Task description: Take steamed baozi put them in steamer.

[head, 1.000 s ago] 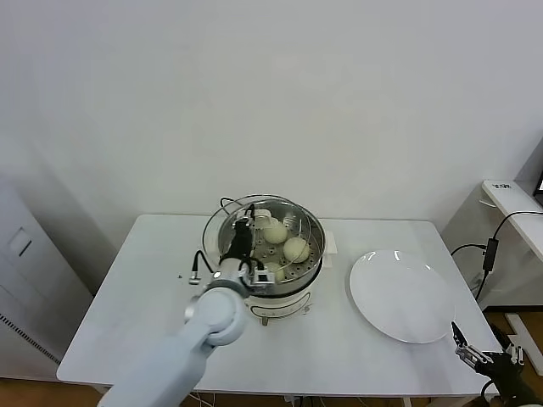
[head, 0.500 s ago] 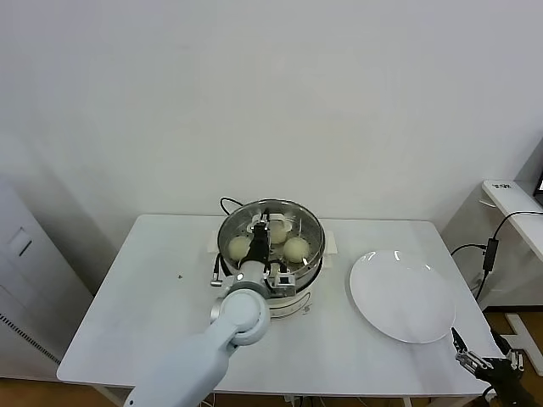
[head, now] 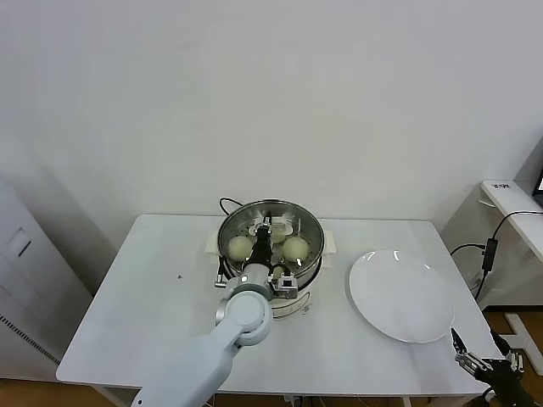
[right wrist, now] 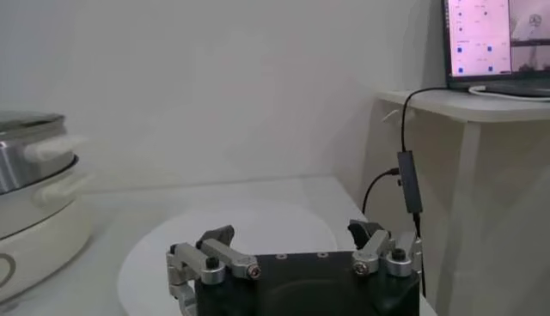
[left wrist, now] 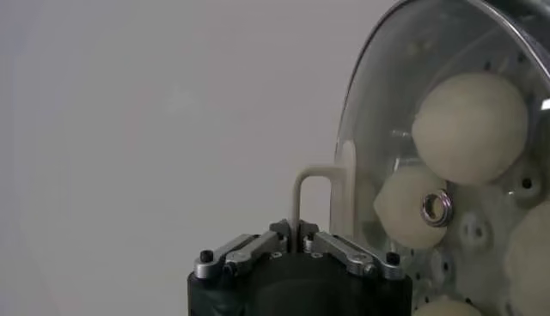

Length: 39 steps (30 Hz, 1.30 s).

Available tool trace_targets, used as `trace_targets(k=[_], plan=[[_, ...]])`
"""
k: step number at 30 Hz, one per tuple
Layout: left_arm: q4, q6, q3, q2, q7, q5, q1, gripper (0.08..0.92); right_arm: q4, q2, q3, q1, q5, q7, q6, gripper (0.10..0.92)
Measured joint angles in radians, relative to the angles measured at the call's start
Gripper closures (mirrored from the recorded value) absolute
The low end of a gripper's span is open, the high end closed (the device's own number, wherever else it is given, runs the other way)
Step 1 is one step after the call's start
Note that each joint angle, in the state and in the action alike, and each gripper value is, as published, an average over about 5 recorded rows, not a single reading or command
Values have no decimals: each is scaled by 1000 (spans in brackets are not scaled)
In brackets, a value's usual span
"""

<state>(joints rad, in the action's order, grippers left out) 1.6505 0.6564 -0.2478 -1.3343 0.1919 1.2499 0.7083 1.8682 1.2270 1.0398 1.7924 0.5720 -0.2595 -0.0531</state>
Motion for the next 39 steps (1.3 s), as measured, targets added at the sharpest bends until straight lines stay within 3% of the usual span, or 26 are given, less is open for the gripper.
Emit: trace_targets(k=[6,14,27,30,39], plan=[[-8,-6,4,-3,-16,10,8,816,9,3,-4,0,0,-1,-4,203],[45,12,8,20,-36,-52,35,592,9,-12,-11,-10,2,0,0,203],[287,-14,71,109,-111,-347,131,220,-1,-46,-55,-66,6,18,10,203],[338,-59,120,123,-139,-439,171,184,9,-62,-69,-92,15,28,11,203],[403,-291,368,139,-210,-789,327,177,51,-103,-141,-196,37,99,30,203]])
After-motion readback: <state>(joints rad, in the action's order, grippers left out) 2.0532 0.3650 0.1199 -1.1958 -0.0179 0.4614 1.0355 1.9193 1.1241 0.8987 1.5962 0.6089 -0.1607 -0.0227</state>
